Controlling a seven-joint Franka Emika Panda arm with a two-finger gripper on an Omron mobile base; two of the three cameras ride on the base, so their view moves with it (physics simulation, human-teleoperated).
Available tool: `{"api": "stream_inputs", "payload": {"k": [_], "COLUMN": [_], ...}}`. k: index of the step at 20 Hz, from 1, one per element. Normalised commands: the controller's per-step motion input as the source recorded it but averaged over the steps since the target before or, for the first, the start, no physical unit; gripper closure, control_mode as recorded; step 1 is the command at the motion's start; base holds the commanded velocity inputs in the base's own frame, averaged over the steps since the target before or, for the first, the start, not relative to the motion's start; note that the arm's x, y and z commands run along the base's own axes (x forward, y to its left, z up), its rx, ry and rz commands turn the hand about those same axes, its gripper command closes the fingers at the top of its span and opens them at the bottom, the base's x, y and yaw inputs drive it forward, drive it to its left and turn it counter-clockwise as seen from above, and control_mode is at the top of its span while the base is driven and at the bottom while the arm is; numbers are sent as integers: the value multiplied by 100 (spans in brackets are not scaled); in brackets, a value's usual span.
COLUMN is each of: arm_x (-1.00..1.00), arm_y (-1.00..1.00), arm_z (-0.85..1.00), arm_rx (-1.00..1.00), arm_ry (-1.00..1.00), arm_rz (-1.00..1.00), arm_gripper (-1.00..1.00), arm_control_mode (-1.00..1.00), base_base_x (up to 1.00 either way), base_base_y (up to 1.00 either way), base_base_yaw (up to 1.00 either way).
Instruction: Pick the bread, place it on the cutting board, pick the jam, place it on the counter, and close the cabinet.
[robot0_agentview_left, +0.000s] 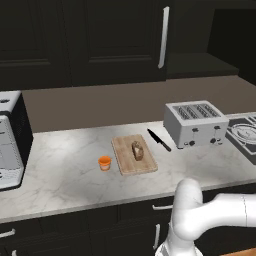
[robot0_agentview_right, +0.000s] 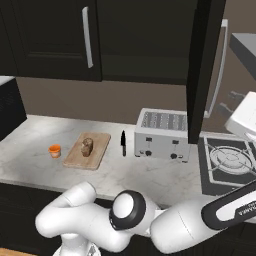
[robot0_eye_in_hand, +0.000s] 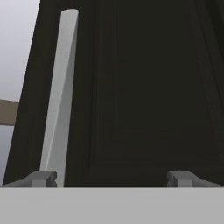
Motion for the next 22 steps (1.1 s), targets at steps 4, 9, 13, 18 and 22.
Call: {"api": "stream_inputs", "payload": {"k": [4,9,13,18,22], "arm_x": [1,0,0,0,0], "arm_y": [4,9,12,10,9], "arm_z": [0,0,0,0,0], "arm_rx": [0,0,0,0,0], "arm_ry": [0,1,0,1,0], "arm_rz": [0,0,0,0,0], "arm_gripper": [-100,-100,-100,-100,-100], "arm_control_mode": [-100,-100,-100,-100,-100], "base_base_x": [0,0,0,0,0], "base_base_y": [0,0,0,0,0], "base_base_yaw": [0,0,0,0,0]}}
